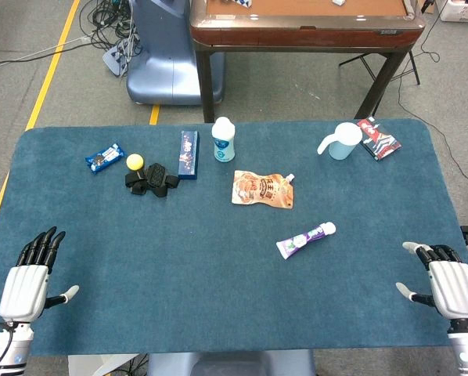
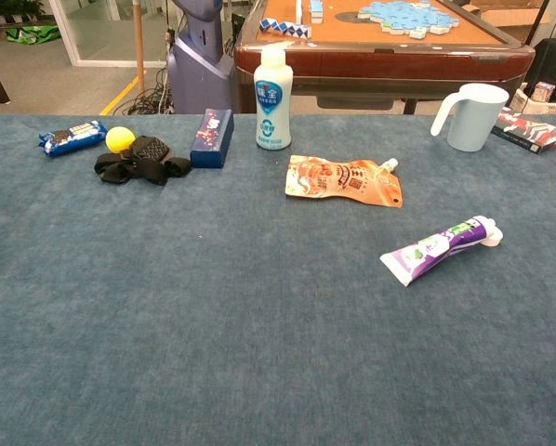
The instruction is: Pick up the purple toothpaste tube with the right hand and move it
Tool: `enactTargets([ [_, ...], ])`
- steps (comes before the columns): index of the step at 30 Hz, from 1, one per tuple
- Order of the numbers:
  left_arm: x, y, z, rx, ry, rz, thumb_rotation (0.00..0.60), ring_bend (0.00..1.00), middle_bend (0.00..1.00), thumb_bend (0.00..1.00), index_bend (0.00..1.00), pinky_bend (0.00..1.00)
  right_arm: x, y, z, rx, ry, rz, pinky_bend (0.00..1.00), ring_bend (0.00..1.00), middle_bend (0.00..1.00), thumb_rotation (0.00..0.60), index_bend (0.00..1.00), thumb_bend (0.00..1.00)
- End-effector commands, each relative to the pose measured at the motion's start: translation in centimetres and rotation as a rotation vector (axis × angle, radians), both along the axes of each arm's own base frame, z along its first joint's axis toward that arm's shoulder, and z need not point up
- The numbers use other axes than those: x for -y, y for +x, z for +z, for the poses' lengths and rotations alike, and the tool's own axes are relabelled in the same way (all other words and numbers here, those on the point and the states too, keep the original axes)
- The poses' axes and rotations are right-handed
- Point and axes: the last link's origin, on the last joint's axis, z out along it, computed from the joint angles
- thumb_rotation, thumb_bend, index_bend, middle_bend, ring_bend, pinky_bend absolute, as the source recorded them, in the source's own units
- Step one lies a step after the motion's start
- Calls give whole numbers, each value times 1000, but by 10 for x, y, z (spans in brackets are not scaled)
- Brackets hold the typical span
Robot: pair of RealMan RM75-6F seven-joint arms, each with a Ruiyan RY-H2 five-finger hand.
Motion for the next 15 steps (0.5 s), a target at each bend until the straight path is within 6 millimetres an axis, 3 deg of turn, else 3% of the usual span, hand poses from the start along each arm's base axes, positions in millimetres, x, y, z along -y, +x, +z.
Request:
enactTargets([
  [1, 0, -1, -1, 0, -1, 3, 600, 0, 3, 0, 0, 74, 1, 1, -1, 2, 8, 6, 195, 283, 353, 600, 281, 197],
  [9, 1, -1, 0, 0, 0, 4, 600, 0, 3, 0, 0, 74, 9, 6, -2, -19, 43, 30, 196, 283, 353, 600, 281, 197],
  [15, 1, -2, 0, 2, 2, 5, 600, 0, 2, 0, 0, 74, 35, 16, -7, -93, 78, 77, 196, 283, 353, 600, 281, 197],
])
